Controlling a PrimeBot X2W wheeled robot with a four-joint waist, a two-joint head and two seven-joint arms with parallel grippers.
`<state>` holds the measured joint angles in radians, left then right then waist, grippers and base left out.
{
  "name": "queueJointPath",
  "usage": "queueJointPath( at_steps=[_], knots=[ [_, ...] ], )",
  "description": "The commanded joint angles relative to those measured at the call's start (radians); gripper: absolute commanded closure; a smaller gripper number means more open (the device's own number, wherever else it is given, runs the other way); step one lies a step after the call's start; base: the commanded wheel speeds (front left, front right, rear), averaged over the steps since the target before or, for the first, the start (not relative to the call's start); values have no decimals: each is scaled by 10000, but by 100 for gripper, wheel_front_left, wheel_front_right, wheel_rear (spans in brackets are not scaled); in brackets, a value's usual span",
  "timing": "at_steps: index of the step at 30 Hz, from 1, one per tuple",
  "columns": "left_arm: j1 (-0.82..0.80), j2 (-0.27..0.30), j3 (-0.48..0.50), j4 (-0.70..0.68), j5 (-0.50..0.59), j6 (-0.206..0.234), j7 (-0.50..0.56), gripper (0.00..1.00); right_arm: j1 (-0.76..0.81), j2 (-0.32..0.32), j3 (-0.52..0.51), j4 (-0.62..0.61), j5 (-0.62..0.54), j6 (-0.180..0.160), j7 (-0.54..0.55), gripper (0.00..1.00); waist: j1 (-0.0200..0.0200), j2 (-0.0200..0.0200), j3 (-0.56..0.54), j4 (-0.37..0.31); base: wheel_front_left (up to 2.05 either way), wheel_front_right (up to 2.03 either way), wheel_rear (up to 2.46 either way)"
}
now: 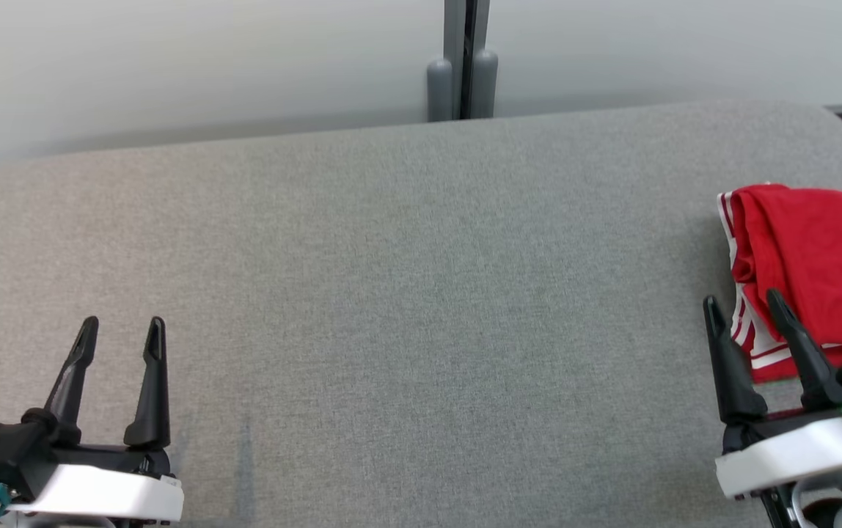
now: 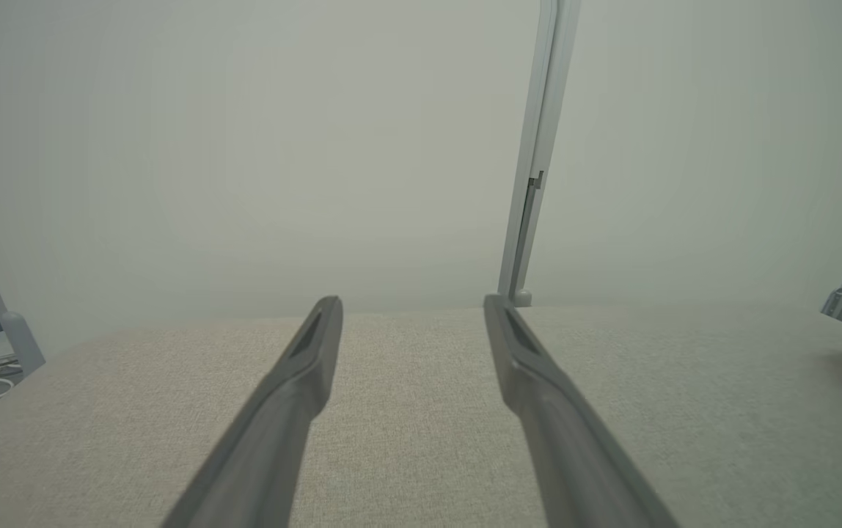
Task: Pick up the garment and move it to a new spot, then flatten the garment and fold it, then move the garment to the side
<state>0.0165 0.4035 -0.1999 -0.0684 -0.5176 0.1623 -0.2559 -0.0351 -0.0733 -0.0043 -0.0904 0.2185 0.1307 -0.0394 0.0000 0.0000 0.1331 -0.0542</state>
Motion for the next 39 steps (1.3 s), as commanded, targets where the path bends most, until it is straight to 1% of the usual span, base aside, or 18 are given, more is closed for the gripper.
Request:
queueJointPath(
  at_steps=[1,7,14,18,25,39],
  knots=[
    [157,31,-15,15,83,3,-21,0,235,-83,-84,-144,-44,3,88,0,0,0,-308,79,0,0,0],
    [616,-28,-218,-21,-78,-29,78,0,963,-43,-285,-539,-7,3,438,0,0,0,-858,174,0,0,0],
    [1066,-43,-445,-148,8,115,235,0,1720,22,-403,-1070,-44,3,897,0,0,0,-1203,286,0,0,0],
    [1244,-39,-550,-187,68,170,293,0,1979,50,-445,-1173,-12,3,1009,0,0,0,-1345,303,0,0,0],
    [1330,109,-642,-298,227,324,406,0,2038,63,-492,-1289,-33,3,1066,0,0,0,-1359,337,0,0,0],
    [1345,70,-699,-286,162,433,392,0,2031,73,-596,-1456,-112,3,1156,0,0,0,-1332,378,0,0,0]
  ],
)
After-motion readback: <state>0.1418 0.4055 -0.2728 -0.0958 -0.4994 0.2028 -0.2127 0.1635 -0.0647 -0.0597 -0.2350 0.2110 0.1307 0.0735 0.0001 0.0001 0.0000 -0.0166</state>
